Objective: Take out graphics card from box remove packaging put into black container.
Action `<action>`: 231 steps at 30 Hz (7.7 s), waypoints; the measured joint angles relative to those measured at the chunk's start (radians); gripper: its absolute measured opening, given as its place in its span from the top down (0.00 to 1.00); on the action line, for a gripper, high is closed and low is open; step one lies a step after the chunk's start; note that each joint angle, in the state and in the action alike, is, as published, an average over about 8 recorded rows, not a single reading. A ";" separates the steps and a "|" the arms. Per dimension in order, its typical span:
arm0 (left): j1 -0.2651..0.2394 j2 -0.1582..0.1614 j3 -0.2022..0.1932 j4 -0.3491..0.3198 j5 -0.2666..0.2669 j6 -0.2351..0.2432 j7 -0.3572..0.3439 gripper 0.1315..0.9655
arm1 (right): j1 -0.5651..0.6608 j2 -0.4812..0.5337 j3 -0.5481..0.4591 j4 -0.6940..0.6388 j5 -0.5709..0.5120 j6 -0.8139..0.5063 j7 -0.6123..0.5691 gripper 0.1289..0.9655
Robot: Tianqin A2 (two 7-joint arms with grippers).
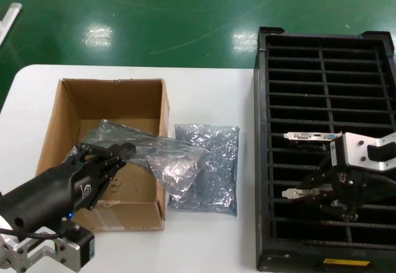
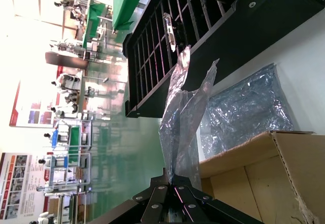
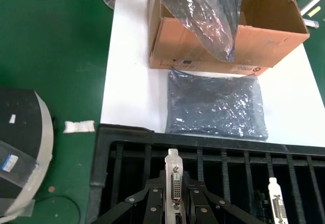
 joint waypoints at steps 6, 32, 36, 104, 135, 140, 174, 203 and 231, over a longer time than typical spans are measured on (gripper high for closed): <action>0.000 0.000 0.000 0.000 0.000 0.000 0.000 0.99 | -0.006 0.004 0.009 0.023 0.023 -0.019 0.029 0.93; 0.000 0.000 0.000 0.000 0.000 0.000 0.000 0.99 | -0.046 0.019 0.010 0.005 0.002 0.013 0.022 0.93; 0.000 0.000 0.000 0.000 0.000 0.000 0.000 0.99 | -0.050 0.009 0.006 -0.013 0.001 0.023 0.007 0.93; -0.109 0.092 -0.020 -0.028 -0.068 0.115 -0.228 0.99 | -0.539 -0.026 0.603 -0.096 0.572 0.666 -0.627 0.01; -0.488 0.792 -0.145 0.438 0.447 0.558 -1.284 0.97 | -0.539 -0.026 0.604 -0.096 0.572 0.666 -0.627 0.00; -0.509 0.791 -0.141 0.454 0.480 0.558 -1.326 0.93 | -0.539 -0.027 0.604 -0.096 0.572 0.665 -0.627 0.00; -0.242 0.471 -0.260 0.020 0.293 0.243 -0.854 0.21 | -0.580 -0.056 0.600 -0.086 0.581 0.738 -0.612 0.00; -0.142 0.526 -0.184 0.162 -0.061 -0.004 -0.664 0.00 | -0.754 -0.183 0.581 -0.043 0.619 1.049 -0.546 0.00; -0.044 0.580 -0.109 0.299 -0.406 -0.244 -0.479 0.00 | -0.924 -0.306 0.563 -0.002 0.656 1.352 -0.482 0.00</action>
